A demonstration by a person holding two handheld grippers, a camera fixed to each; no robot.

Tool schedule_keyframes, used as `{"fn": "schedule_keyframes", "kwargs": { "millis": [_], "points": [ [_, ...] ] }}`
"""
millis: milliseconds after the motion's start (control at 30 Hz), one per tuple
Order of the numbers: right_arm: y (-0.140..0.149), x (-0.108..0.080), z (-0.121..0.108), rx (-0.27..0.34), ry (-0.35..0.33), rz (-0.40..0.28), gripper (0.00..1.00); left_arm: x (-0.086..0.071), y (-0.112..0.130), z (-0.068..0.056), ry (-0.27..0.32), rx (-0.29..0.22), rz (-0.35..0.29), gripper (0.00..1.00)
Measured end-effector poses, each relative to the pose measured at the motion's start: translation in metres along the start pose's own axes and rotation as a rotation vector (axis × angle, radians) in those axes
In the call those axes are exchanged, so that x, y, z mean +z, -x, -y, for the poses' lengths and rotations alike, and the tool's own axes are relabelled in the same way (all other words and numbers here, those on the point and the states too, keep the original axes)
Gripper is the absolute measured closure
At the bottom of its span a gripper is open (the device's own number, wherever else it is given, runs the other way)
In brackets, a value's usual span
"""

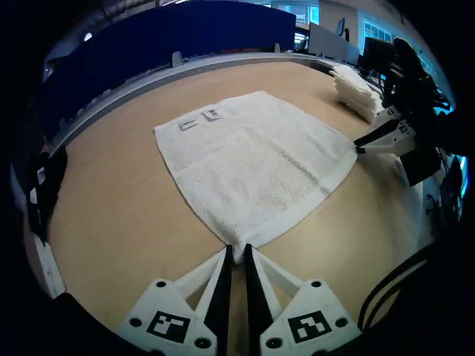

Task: Fold towel

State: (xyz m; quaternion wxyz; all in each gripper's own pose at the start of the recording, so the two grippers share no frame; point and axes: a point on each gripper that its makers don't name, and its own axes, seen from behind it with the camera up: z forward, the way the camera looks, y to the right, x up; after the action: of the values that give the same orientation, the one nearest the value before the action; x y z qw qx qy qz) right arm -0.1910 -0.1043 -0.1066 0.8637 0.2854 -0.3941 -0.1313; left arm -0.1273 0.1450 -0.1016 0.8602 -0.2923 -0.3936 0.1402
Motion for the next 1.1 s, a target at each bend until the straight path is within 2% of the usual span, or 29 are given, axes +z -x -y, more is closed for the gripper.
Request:
{"fn": "schedule_keyframes", "kwargs": {
  "millis": [200, 500, 700, 1100],
  "points": [
    [-0.007, -0.003, -0.004, 0.017, 0.003, -0.013, 0.92, -0.005, -0.007, -0.002, 0.009, -0.032, -0.017, 0.86],
    [-0.011, -0.006, -0.002, 0.026, -0.006, -0.018, 0.93, -0.004, -0.008, -0.003, 0.006, -0.029, -0.014, 0.86],
    [-0.022, -0.014, 0.000, 0.034, -0.011, -0.041, 0.93, -0.010, -0.012, -0.002, 0.005, -0.048, -0.020, 0.86],
    [-0.063, -0.054, 0.006, 0.025, -0.015, -0.110, 0.93, -0.045, -0.031, -0.004, 0.003, -0.067, -0.015, 0.86]
  ]
}}
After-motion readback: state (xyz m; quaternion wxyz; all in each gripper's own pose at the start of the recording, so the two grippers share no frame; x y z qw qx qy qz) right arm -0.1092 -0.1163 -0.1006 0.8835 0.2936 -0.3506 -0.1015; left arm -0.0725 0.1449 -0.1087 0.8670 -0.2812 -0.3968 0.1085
